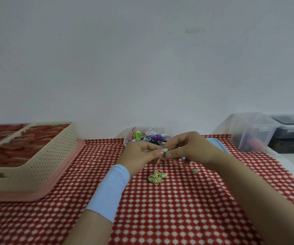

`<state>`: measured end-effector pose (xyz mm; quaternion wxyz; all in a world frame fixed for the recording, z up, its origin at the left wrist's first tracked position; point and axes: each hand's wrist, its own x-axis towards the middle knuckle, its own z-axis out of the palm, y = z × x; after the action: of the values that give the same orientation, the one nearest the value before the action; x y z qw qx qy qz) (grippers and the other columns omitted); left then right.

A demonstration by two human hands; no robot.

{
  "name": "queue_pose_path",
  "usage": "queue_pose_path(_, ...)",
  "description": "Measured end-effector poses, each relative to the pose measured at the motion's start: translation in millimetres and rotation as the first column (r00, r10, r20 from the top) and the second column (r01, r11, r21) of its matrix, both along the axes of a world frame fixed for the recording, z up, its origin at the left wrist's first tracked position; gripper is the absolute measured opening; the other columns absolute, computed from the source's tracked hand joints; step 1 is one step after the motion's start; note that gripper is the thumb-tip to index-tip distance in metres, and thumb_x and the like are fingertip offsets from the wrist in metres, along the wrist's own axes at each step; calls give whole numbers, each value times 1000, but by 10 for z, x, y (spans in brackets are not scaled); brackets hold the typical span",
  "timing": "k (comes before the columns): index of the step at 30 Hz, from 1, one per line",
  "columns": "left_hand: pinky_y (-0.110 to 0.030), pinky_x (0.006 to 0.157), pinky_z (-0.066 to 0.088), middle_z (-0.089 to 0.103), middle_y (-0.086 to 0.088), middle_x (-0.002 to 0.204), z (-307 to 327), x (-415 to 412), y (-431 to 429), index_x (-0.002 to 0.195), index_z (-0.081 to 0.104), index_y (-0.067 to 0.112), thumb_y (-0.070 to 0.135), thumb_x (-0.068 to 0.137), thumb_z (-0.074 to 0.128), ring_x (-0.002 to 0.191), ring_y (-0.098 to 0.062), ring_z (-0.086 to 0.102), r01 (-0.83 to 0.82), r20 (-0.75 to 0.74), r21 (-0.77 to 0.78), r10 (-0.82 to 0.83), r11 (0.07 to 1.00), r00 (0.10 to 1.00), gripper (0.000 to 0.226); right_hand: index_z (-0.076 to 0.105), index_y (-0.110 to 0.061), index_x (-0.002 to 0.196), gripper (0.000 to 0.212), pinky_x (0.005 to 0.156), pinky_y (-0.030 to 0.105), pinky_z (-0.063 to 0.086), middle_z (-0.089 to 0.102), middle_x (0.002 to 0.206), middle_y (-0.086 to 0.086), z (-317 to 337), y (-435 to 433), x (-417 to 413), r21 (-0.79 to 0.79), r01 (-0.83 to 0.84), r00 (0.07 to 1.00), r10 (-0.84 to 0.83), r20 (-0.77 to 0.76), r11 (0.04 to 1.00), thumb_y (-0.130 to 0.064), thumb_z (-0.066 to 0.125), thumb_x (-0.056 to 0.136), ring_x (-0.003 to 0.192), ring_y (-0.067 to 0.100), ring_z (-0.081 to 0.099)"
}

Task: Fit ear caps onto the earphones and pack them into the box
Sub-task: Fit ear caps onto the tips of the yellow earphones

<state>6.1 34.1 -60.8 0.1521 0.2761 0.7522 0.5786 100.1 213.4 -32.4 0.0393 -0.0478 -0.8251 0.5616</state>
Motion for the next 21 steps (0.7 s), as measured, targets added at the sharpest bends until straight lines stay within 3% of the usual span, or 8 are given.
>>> queue_pose_path(4, -22, 81, 57, 77, 2, 83, -13, -10, 7, 89, 77, 19, 17, 83, 77, 77, -8, 73, 6, -8, -46, -7, 999, 1000, 7, 80, 2, 89, 8, 48, 8, 43, 77, 77, 12, 11, -54, 5, 17, 35, 995, -33, -93, 999, 4, 79, 82, 54, 2, 65)
queue_pose_path(9, -19, 74, 55, 77, -1, 84, 1, -9, 25, 93, 75, 15, 16, 85, 74, 76, -9, 71, 37, -2, -118, -38, 992, 999, 8, 79, -7, 100, 22, 51, 10, 48, 78, 82, 3, 6, -21, -13, 178, 64, 996, -53, -66, 982, -5, 85, 79, 57, 0, 67)
queue_pose_path(11, -18, 77, 55, 77, 3, 85, 24, -28, -1, 90, 74, 19, 20, 86, 73, 81, -9, 72, 48, -58, -240, -64, 970, 996, 5, 78, -16, 95, 18, 57, 19, 56, 78, 82, -3, 38, 80, -8, 309, 39, 999, -48, 20, 950, -13, 86, 79, 61, 7, 70)
queue_pose_path(14, -25, 86, 54, 74, 9, 86, 43, -91, -39, 86, 72, 27, 29, 85, 73, 85, -7, 69, -30, -210, -470, -79, 882, 975, 2, 79, -29, 79, 10, 64, 21, 57, 77, 76, -15, 108, 271, 38, 603, -62, 969, -97, 228, 795, -21, 83, 82, 60, 7, 71)
queue_pose_path(17, -28, 91, 52, 70, 15, 90, 86, -86, -64, 87, 72, 29, 30, 86, 70, 89, -5, 65, -48, -256, -621, -144, 782, 956, 2, 81, -28, 82, 4, 76, 27, 61, 77, 75, -14, 102, 294, 71, 680, -157, 910, -164, 382, 716, -28, 85, 79, 59, 7, 72)
queue_pose_path(21, -24, 89, 50, 67, 15, 93, 156, -73, -92, 95, 74, 27, 29, 88, 68, 93, -7, 64, -118, -332, -695, -171, 710, 927, 9, 81, -17, 94, 19, 82, 29, 62, 79, 85, -4, 12, 231, 30, 743, -221, 849, -249, 465, 632, -30, 84, 80, 66, 10, 76)
